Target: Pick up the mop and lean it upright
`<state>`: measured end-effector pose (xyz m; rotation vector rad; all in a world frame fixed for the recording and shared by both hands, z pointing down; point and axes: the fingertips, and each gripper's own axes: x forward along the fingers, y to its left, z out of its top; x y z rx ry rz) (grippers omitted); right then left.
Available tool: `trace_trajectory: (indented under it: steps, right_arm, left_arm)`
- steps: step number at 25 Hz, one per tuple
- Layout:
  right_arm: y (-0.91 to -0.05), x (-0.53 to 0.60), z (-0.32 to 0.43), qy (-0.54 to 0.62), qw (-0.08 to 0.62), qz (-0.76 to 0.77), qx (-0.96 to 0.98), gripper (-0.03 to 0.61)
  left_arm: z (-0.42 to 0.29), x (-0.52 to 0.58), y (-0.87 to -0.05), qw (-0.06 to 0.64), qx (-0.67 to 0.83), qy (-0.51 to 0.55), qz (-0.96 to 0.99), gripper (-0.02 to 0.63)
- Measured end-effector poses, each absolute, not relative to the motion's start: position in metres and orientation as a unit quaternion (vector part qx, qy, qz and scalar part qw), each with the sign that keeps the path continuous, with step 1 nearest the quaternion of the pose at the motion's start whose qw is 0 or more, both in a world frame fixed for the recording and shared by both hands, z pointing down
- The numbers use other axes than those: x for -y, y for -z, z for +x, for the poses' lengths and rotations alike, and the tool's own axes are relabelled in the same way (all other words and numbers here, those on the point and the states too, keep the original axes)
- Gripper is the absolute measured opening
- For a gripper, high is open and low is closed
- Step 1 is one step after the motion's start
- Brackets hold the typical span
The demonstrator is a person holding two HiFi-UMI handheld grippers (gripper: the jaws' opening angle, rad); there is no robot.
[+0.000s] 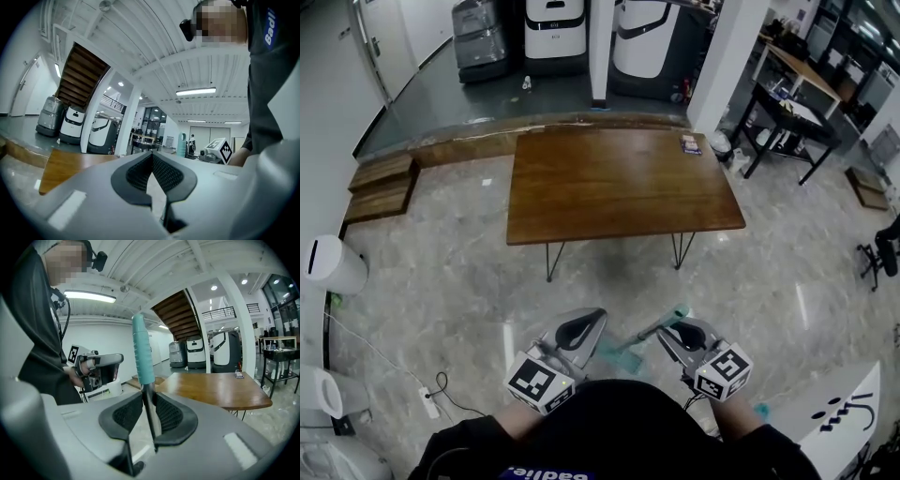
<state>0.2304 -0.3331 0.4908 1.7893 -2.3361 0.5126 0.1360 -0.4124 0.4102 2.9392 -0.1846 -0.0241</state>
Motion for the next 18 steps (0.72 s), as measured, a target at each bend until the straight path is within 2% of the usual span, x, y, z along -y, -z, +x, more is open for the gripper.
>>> trace_trajectory:
  steps: [9,18]
  right_arm:
    - [-0.507,0.392,0.222,-0.187,0.078,0.557,0.805,0.095]
    - [-0.524,0.463,0.233,-0.188,0.078,0.461,0.864,0.095]
  left_arm:
    - [0.13,0.462,-0.423,0.107,0.098,-0.012,0.989,0.018]
    - [0.152,0.506,-0.419,0.092,0.199,-0.023,0.975,0.018]
